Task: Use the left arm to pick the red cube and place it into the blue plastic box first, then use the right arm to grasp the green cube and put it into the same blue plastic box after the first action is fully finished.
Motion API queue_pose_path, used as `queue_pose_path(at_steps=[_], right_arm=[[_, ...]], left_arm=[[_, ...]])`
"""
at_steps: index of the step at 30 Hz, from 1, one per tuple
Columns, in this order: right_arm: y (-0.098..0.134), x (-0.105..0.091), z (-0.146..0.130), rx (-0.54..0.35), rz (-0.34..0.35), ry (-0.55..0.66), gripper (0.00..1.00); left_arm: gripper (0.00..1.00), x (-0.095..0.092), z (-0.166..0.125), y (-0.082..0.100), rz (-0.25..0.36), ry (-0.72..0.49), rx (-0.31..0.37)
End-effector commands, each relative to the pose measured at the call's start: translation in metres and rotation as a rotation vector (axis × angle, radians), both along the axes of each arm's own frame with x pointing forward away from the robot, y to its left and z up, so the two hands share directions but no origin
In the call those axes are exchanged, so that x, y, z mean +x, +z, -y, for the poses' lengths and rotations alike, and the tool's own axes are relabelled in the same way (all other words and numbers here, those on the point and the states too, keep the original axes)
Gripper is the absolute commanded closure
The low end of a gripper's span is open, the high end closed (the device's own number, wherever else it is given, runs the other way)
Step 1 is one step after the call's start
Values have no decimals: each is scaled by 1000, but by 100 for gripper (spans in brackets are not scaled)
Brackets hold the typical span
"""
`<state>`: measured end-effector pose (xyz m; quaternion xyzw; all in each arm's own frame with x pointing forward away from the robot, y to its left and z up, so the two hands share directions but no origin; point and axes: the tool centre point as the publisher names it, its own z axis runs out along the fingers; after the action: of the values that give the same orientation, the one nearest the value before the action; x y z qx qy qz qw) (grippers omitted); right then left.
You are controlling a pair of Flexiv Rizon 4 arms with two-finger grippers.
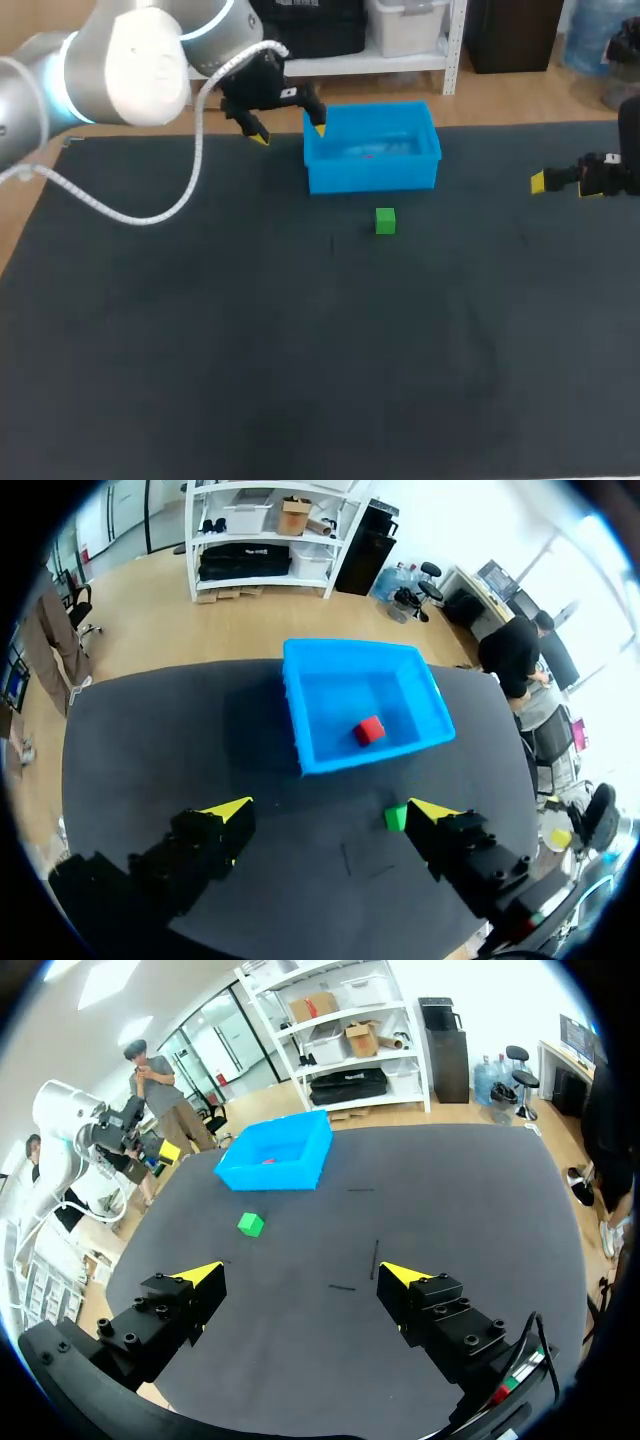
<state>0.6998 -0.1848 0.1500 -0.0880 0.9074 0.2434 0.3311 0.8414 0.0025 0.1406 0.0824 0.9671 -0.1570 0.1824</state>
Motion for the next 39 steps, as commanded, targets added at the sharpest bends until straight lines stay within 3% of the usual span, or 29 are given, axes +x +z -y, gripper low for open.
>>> queue_pose_path(at_steps=[1, 13, 25, 39], right_arm=[[0, 0, 0, 0, 0, 1, 0], [0, 0, 0, 0, 0, 1, 0], [0, 0, 0, 0, 0, 1, 0], [0, 0, 0, 0, 0, 1, 0]], left_arm=[[0, -33, -16, -1, 105, 15, -37], [0, -63, -32, 7, 118, -52, -35], [0, -81, -47, 18, 114, -134, -60], [0, -93, -66, 14, 71, -256, -49]])
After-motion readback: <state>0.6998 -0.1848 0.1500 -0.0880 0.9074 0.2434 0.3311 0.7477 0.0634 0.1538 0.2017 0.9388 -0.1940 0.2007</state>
